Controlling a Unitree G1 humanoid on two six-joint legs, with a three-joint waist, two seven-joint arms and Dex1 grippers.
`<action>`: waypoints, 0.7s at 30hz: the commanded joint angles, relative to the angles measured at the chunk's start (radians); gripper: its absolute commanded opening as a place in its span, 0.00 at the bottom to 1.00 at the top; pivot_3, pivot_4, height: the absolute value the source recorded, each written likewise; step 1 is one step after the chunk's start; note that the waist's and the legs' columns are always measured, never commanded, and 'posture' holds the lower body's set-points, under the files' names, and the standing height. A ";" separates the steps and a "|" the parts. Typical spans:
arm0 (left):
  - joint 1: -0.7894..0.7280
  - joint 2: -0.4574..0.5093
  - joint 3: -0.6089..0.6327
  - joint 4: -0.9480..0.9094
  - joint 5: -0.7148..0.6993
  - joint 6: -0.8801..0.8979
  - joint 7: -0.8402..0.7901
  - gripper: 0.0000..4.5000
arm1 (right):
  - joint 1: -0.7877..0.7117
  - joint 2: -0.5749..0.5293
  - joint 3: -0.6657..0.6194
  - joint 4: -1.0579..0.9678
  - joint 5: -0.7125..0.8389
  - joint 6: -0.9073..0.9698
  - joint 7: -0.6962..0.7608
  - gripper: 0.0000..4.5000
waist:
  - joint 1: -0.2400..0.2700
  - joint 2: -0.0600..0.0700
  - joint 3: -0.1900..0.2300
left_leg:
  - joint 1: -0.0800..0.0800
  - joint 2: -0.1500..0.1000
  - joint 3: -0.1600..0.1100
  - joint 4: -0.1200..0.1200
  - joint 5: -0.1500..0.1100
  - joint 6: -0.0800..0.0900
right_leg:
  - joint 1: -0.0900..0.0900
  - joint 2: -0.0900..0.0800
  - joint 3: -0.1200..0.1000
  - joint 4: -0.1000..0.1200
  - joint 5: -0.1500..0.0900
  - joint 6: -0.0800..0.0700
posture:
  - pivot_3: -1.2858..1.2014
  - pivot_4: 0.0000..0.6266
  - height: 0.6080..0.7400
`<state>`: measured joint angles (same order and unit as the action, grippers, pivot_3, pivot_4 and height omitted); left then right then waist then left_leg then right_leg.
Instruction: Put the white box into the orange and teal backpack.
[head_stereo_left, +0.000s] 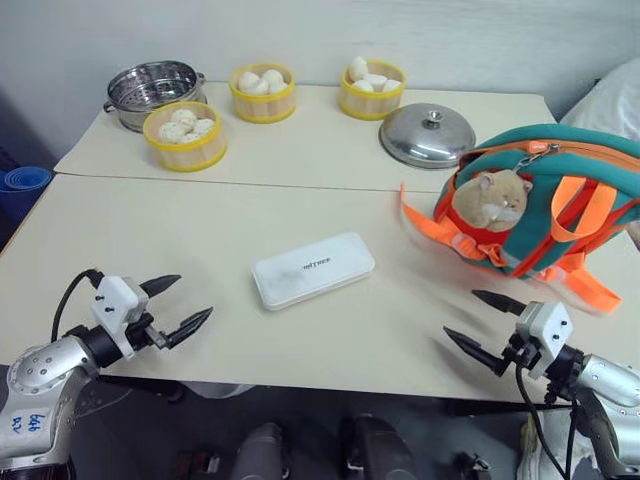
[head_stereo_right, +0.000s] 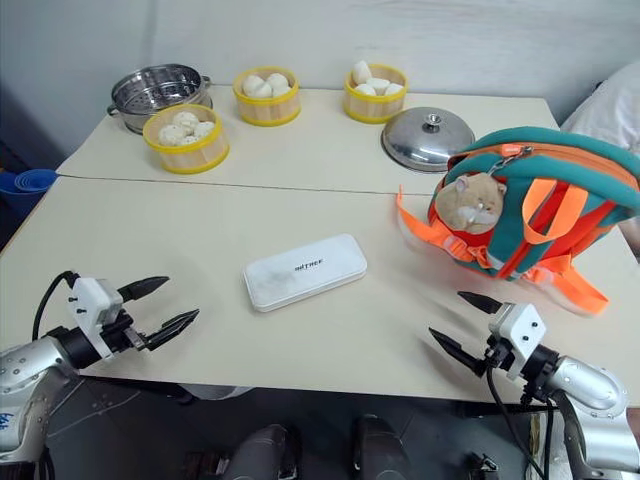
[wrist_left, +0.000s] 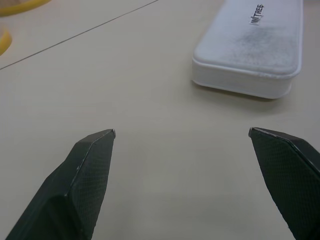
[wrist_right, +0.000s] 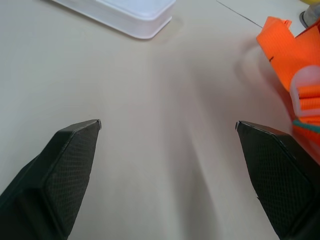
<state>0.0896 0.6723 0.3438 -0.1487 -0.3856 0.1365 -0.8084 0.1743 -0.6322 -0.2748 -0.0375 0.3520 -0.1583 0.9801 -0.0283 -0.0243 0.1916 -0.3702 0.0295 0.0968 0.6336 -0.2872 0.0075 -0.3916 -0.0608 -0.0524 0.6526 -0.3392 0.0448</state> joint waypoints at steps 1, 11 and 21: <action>-0.021 0.014 0.004 -0.010 0.002 0.001 0.005 1.00 | 0.012 -0.005 -0.003 -0.009 0.001 -0.033 0.005 0.98 | -0.001 0.000 0.000 | 0.000 0.000 0.000 0.000 0.000 0.000 | 0.000 0.000 0.000 0.000 0.000 0.000 | 0.52 0.24 1.00; -0.044 0.026 0.015 -0.025 -0.058 0.066 -0.027 1.00 | 0.023 0.005 -0.003 -0.021 0.013 -0.031 -0.008 0.98 | 0.001 0.000 0.000 | 0.000 0.000 0.000 0.000 0.001 -0.001 | 0.000 0.000 0.000 0.001 0.000 0.000 | 0.52 0.24 1.00; -0.040 0.037 0.033 -0.057 -0.072 0.140 -0.015 0.72 | -0.144 -0.005 0.093 -0.088 0.000 0.115 -0.050 0.69 | -0.007 0.000 0.000 | 0.001 0.000 0.000 0.000 0.001 -0.002 | 0.000 0.000 0.000 0.002 0.000 0.000 | 0.52 0.24 1.00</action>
<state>0.0481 0.6888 0.3456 -0.1607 -0.4461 0.2705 -0.8360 0.0678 -0.6273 -0.1936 -0.0612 0.3517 -0.0807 0.9537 -0.0357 -0.0243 0.1917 -0.3697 0.0296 0.0968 0.6342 -0.2855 0.0059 -0.3922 -0.0608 -0.0520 0.6547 -0.3392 0.0447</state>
